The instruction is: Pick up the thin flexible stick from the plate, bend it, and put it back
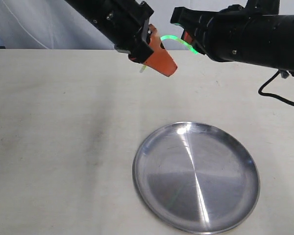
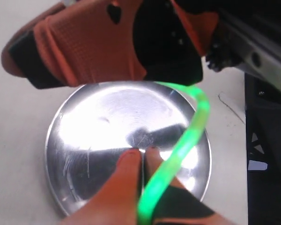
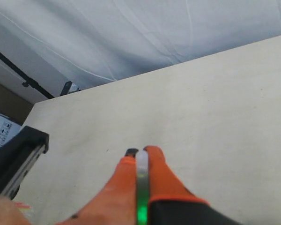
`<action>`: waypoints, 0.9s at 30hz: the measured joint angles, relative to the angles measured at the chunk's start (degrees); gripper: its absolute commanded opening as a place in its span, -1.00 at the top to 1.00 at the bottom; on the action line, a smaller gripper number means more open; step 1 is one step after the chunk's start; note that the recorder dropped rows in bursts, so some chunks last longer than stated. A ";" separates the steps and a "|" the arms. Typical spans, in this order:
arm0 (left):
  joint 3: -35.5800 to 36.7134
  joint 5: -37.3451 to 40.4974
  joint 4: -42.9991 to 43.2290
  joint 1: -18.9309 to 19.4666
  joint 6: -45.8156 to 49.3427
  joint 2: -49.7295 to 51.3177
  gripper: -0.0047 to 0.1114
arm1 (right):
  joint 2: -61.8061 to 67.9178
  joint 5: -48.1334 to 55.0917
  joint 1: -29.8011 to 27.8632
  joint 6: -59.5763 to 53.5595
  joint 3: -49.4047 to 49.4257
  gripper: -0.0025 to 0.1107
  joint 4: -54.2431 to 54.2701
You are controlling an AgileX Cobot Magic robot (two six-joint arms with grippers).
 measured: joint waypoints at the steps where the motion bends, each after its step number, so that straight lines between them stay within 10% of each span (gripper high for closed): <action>1: 0.00 0.00 -0.14 0.00 0.00 0.08 0.92 | 0.00 -0.12 0.00 0.00 0.00 0.97 0.40; 27: 4.80 0.82 -16.90 0.78 10.00 2.77 0.92 | 0.00 -1.35 0.00 0.73 0.10 0.97 13.16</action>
